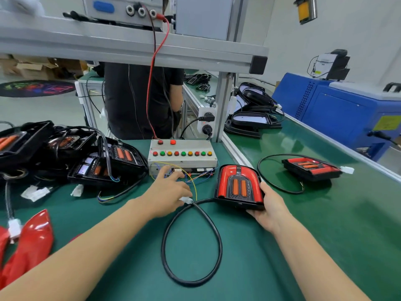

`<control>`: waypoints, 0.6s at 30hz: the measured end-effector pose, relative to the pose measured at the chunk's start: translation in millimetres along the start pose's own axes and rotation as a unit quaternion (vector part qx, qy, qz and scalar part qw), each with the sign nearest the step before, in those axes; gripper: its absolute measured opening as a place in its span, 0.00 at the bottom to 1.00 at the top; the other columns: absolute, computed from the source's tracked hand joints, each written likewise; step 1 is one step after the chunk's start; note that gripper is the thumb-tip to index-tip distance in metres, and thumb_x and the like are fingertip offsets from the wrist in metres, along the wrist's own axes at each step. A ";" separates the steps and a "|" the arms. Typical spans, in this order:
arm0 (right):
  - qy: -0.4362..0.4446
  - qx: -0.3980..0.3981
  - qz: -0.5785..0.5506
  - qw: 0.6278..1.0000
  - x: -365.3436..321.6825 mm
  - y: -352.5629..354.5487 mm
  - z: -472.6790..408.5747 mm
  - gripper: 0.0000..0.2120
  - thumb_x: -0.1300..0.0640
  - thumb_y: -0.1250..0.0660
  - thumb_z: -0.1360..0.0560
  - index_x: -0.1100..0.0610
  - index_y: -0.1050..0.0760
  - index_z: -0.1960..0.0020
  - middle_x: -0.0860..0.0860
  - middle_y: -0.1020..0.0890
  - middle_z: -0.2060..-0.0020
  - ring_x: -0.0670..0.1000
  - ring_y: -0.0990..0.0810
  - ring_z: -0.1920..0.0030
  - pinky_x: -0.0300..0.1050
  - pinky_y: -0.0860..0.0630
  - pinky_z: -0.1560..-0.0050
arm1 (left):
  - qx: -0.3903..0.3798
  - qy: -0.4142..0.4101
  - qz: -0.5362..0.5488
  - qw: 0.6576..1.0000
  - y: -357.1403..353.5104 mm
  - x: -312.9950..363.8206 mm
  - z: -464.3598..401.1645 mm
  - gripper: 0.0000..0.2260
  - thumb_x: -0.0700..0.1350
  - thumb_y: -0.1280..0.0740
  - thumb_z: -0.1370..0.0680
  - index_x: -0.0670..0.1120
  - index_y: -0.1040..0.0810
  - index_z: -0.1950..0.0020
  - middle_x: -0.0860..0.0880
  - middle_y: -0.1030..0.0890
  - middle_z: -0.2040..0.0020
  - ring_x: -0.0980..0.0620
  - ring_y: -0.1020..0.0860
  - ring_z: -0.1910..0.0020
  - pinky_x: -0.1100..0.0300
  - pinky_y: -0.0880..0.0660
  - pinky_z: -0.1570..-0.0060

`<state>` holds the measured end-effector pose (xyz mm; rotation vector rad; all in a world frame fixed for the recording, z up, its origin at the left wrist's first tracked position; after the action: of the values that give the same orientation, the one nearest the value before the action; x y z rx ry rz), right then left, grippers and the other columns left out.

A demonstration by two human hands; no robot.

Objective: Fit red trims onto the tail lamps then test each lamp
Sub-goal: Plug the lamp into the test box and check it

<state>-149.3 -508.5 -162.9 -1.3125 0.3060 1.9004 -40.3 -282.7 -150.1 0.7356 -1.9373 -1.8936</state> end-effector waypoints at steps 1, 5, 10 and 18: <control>0.005 0.002 0.018 1.000 -1.0 0.2 1.6 0.13 0.50 0.41 0.18 0.54 0.22 0.54 0.51 0.15 0.68 0.53 0.18 0.59 0.50 0.24 0.61 | -0.002 0.000 -0.007 1.000 0.5 0.3 0.3 0.14 0.52 0.39 0.20 0.59 0.26 0.35 0.63 0.27 0.34 0.54 0.44 0.27 0.46 0.62 0.33; 0.048 0.034 0.132 0.990 -3.3 5.4 0.3 0.12 0.53 0.41 0.20 0.54 0.24 0.59 0.52 0.19 0.68 0.53 0.23 0.63 0.49 0.24 0.50 | 0.019 0.011 -0.016 1.000 4.6 -0.1 3.0 0.13 0.53 0.38 0.21 0.60 0.26 0.36 0.64 0.29 0.34 0.54 0.47 0.25 0.42 0.63 0.31; 0.153 0.081 0.300 0.938 -9.8 8.4 5.4 0.10 0.51 0.43 0.22 0.54 0.27 0.46 0.55 0.25 0.49 0.54 0.28 0.51 0.48 0.33 0.50 | 0.108 0.011 0.000 0.994 15.4 -1.3 8.8 0.11 0.53 0.36 0.23 0.59 0.23 0.41 0.61 0.20 0.46 0.57 0.45 0.26 0.50 0.81 0.39; 0.519 0.057 0.477 0.707 -17.3 -47.0 75.7 0.07 0.50 0.38 0.23 0.49 0.22 0.49 0.45 0.19 0.54 0.47 0.25 0.50 0.42 0.45 0.45 | 0.183 -0.006 0.083 0.980 26.2 -0.6 16.8 0.09 0.51 0.28 0.28 0.54 0.18 0.48 0.54 0.18 0.52 0.56 0.33 0.31 0.58 0.78 0.36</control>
<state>-164.5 -441.0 -104.1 -2.2842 1.9633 1.4981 -52.8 -269.1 -125.0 0.6343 -2.3079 -1.4645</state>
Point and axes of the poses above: each hand's wrist, its own z-axis away from the middle knuckle, its own y-axis out of the back of the hand, x = y × z, the point moved 3 cm from there along -z, towards the middle knuckle
